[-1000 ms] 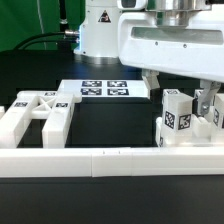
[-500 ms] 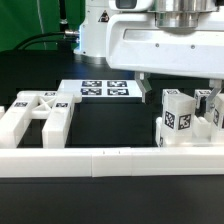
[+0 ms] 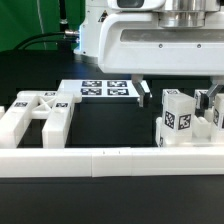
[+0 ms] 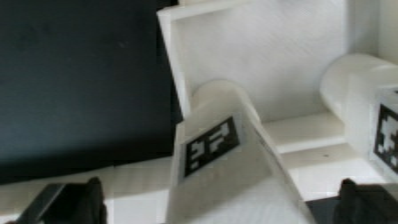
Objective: Assemble chair
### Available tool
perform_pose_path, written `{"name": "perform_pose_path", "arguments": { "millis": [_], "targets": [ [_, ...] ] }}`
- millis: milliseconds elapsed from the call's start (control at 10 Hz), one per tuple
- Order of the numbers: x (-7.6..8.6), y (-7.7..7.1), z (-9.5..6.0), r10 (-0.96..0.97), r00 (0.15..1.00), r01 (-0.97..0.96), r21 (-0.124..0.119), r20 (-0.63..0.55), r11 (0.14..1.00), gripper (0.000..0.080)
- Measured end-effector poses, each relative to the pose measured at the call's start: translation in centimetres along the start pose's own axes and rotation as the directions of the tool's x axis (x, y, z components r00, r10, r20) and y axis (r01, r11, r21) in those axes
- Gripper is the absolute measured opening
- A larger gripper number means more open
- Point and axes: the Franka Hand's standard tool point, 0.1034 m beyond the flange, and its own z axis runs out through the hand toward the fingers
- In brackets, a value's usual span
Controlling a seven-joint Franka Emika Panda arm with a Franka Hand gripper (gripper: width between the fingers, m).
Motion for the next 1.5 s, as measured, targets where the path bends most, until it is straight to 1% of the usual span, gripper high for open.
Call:
{"name": "perform_pose_path", "arguments": {
  "millis": [200, 300, 600, 700, 800, 900, 1000, 1100, 1200, 1500],
  "targets": [
    [-0.03, -0.13, 0.01, -0.093, 0.996, 0.093, -0.002, 0.001, 0.996, 0.0649],
    [-0.05, -0.14, 0.04, -0.173, 0.985, 0.173, -0.005, 0.002, 0.985, 0.0649],
    [-0.08, -0.03, 0.11, -0.355, 0.935, 0.355, -0.017, 0.008, 0.935, 0.0649],
    [-0.06, -0.02, 0.1, -0.365, 0.931, 0.365, -0.02, 0.009, 0.931, 0.0649],
    [-0.04, -0.02, 0.1, -0.371, 0.928, 0.371, -0.021, 0.008, 0.928, 0.0622],
    [-0.05, 0.0, 0.11, -0.37, 0.929, 0.37, -0.021, 0.008, 0.929, 0.0622],
    [-0.06, 0.01, 0.13, -0.37, 0.929, 0.37, -0.021, 0.009, 0.929, 0.0444],
    [-0.07, 0.0, 0.14, -0.37, 0.929, 0.37, -0.021, 0.009, 0.929, 0.0444],
    [-0.04, 0.01, 0.12, -0.369, 0.929, 0.369, -0.021, 0.008, 0.929, 0.0287],
    [-0.05, -0.01, 0.13, -0.332, 0.943, 0.332, -0.02, 0.007, 0.943, 0.0287]
  ]
}}
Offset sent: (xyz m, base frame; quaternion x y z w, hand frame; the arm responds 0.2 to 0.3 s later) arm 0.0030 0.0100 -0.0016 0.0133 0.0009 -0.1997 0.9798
